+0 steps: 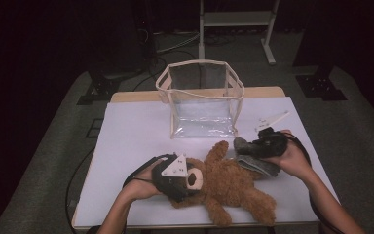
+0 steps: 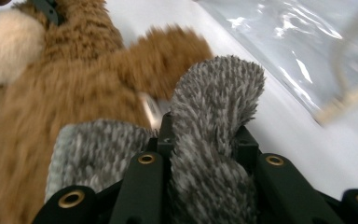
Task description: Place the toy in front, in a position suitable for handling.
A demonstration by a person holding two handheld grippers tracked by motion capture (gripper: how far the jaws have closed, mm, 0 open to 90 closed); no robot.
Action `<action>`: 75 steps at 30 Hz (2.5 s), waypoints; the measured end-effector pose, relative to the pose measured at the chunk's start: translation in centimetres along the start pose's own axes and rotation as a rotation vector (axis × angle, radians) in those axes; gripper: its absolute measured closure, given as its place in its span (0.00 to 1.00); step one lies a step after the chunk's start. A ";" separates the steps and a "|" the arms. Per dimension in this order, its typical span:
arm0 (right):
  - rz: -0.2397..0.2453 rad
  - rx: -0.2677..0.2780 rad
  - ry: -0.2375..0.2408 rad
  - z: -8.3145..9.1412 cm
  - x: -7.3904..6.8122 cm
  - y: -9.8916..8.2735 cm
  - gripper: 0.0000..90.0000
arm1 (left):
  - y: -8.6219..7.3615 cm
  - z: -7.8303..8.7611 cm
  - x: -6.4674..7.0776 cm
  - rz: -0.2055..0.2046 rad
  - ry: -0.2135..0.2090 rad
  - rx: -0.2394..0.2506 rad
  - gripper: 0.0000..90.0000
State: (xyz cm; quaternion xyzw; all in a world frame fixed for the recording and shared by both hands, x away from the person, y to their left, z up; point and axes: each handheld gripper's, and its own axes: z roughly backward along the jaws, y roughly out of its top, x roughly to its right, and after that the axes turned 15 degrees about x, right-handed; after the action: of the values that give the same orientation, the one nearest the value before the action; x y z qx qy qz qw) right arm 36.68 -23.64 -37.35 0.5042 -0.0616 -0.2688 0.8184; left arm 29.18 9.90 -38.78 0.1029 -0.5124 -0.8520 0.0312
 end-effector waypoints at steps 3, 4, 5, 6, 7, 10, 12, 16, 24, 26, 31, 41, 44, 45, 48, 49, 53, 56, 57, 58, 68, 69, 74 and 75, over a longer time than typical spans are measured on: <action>-0.031 0.029 -0.026 2.2 0.3 -1.3 0.79 | -0.2 0.0 -0.4 0.020 0.006 0.017 0.24; -0.039 0.041 -0.034 3.0 0.3 -1.7 0.79 | -0.2 0.0 -0.6 0.030 0.011 0.024 0.24; -0.045 0.049 -0.035 3.4 0.2 -2.1 0.79 | -0.3 0.0 -0.7 0.037 0.015 0.031 0.24; -0.050 0.053 -0.035 3.7 0.1 -2.3 0.79 | -0.3 -0.1 -0.8 0.041 0.024 0.038 0.24; -0.052 0.055 -0.034 4.0 -0.1 -2.5 0.79 | -0.4 -0.1 -0.9 0.048 0.038 0.049 0.23; -0.040 0.066 -0.015 4.3 -1.1 -2.8 0.79 | -0.5 -0.3 -1.4 0.090 0.077 0.072 0.22; -0.025 0.077 0.009 4.2 -2.0 -2.6 0.79 | -0.6 -0.3 -1.7 0.111 0.108 0.079 0.22; 0.016 0.124 0.086 3.7 -4.6 -1.6 0.79 | -0.5 -0.1 -2.2 0.144 0.179 0.094 0.22; 0.047 0.105 0.116 2.0 -5.4 -1.7 0.79 | -0.1 0.7 -1.9 0.126 0.155 0.076 0.24; 0.023 0.117 0.110 2.2 -5.0 -2.1 0.79 | 0.0 1.3 -1.7 0.108 0.140 0.070 0.25; -0.004 0.110 0.074 2.9 -4.2 -2.9 0.79 | -0.1 2.1 -1.7 0.080 0.105 0.023 0.27; 0.107 0.119 0.120 1.6 -7.2 0.3 0.79 | -0.4 1.1 -1.7 0.098 0.125 0.030 0.28; 0.155 0.097 0.165 -0.4 -8.9 1.5 0.79 | -0.4 1.1 -1.8 0.099 0.130 0.031 0.28; 0.166 0.087 0.174 -1.0 -9.3 1.6 0.79 | -0.4 1.1 -1.8 0.098 0.130 0.030 0.28; 0.214 0.031 0.225 -3.6 -11.0 1.6 0.79 | -0.5 1.1 -1.8 0.103 0.133 0.034 0.28; 0.226 0.014 0.223 -4.1 -11.3 1.4 0.79 | -0.5 1.2 -1.9 0.099 0.130 0.028 0.28; 0.248 -0.017 0.213 -4.6 -12.1 0.2 0.79 | -0.6 1.2 -1.9 0.106 0.126 0.039 0.28; 0.236 -0.016 0.210 -4.0 -12.2 -0.9 0.79 | -0.4 1.2 -1.8 0.099 0.123 0.033 0.28; 0.234 -0.019 0.208 -3.8 -12.3 -1.2 0.79 | -0.4 1.2 -1.8 0.098 0.122 0.033 0.28; 0.236 -0.023 0.206 -3.5 -12.3 -1.6 0.79 | -0.3 1.2 -1.9 0.090 0.120 0.026 0.28; 0.237 -0.035 0.175 -2.3 -12.7 -2.8 0.79 | -0.3 1.0 -1.9 0.106 0.133 0.024 0.28; 0.240 -0.031 0.176 -2.5 -12.8 -2.6 0.79 | -0.4 0.9 -1.9 0.108 0.134 0.023 0.28; 0.296 -0.049 0.160 -3.0 -13.1 -2.2 0.79 | -0.5 1.2 -2.0 0.117 0.127 0.030 0.28; 0.293 -0.050 0.156 -2.8 -13.0 -2.3 0.79 | -0.5 1.2 -1.9 0.115 0.123 0.031 0.28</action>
State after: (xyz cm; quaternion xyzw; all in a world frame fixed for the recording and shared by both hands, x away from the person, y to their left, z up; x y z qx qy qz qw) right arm 25.82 -15.69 -38.48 0.4888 -0.0642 -0.1080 0.8633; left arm 30.85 11.50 -38.42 0.1259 -0.5276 -0.8328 0.1101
